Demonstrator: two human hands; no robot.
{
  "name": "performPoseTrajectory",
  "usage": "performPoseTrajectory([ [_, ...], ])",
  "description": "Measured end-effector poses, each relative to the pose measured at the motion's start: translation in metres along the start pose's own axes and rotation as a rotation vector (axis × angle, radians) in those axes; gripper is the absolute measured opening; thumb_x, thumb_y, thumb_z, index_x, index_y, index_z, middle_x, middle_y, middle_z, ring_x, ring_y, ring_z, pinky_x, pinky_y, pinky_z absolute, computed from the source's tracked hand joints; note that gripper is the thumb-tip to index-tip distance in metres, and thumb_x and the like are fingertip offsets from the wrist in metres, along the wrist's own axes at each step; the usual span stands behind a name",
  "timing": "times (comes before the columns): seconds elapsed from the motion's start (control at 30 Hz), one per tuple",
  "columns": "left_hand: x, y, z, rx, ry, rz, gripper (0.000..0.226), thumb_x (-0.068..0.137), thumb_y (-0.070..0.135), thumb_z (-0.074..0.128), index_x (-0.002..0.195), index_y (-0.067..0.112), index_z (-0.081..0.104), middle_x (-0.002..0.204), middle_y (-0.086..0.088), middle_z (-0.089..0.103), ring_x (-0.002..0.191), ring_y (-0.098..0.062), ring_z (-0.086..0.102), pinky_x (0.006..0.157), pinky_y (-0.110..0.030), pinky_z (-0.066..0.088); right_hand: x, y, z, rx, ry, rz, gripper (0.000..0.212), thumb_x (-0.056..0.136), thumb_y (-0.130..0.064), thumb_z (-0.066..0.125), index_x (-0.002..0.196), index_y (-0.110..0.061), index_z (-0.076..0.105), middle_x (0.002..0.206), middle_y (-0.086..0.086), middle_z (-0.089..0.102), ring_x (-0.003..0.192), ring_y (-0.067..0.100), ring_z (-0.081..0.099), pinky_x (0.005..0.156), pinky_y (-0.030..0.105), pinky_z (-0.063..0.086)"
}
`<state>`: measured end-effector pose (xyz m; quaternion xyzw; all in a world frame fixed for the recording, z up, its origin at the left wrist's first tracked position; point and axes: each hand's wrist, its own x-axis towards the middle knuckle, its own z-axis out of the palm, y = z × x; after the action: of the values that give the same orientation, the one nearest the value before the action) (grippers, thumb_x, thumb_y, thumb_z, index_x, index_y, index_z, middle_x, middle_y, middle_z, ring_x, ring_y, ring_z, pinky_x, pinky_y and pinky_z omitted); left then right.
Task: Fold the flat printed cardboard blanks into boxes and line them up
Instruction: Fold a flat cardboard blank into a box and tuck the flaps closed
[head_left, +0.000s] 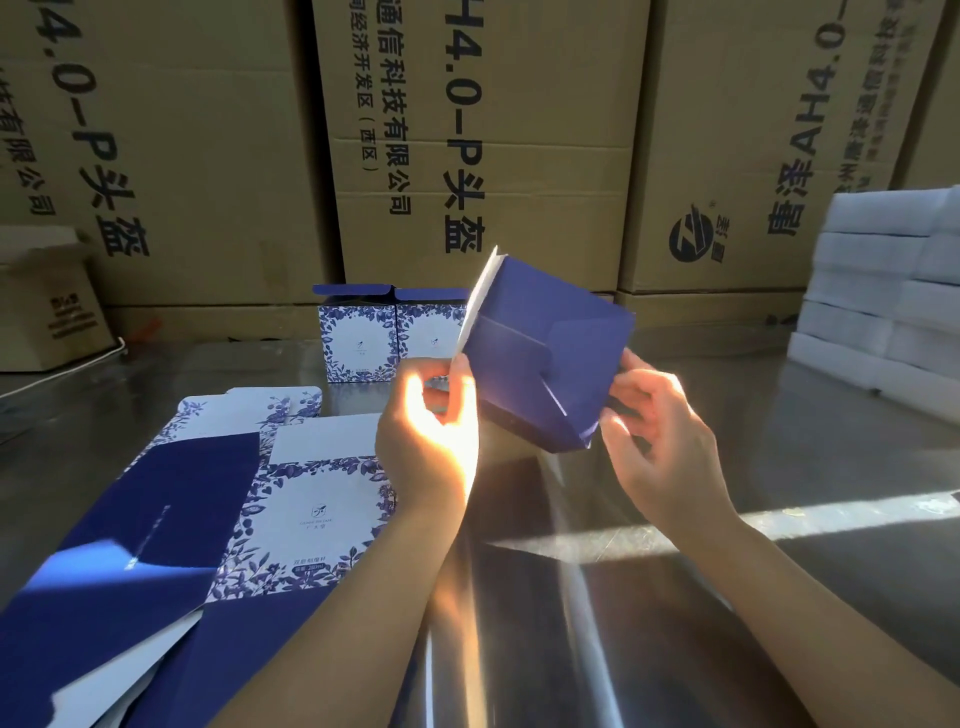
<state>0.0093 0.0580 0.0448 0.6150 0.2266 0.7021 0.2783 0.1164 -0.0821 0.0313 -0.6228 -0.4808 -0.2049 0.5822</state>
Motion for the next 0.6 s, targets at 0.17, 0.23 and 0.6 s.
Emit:
performPoseTrajectory([
  [0.17, -0.002, 0.002, 0.001, -0.004, -0.029, 0.106, 0.024, 0.085, 0.034, 0.059, 0.08, 0.011, 0.062, 0.072, -0.003, 0.065, 0.064, -0.026, 0.06, 0.057, -0.035, 0.049, -0.001, -0.003, -0.001, 0.221, -0.063, -0.053, 0.044, 0.084, -0.021, 0.048, 0.112, -0.055, 0.041, 0.15, -0.025, 0.017, 0.13, 0.013, 0.047, 0.098, 0.034, 0.046],
  [0.23, -0.004, 0.003, 0.001, -0.017, -0.035, 0.147, 0.02, 0.085, 0.034, 0.058, 0.081, 0.015, 0.06, 0.073, 0.002, 0.065, 0.063, -0.023, 0.06, 0.057, -0.036, 0.051, -0.002, -0.003, -0.002, 0.181, -0.089, -0.09, 0.045, 0.08, -0.026, 0.05, 0.117, -0.05, 0.041, 0.152, -0.024, 0.014, 0.135, 0.015, 0.04, 0.103, 0.036, 0.042],
  [0.6, -0.015, -0.001, 0.007, -0.155, -0.242, 0.471, 0.037, 0.082, 0.021, 0.068, 0.101, 0.017, 0.036, 0.134, 0.003, 0.048, 0.08, 0.0, 0.062, 0.058, -0.015, 0.052, 0.001, 0.003, -0.005, -0.209, 0.027, -0.187, 0.045, 0.077, -0.016, 0.072, 0.116, -0.03, 0.055, 0.151, -0.01, 0.017, 0.131, 0.022, 0.041, 0.094, -0.003, 0.024],
])
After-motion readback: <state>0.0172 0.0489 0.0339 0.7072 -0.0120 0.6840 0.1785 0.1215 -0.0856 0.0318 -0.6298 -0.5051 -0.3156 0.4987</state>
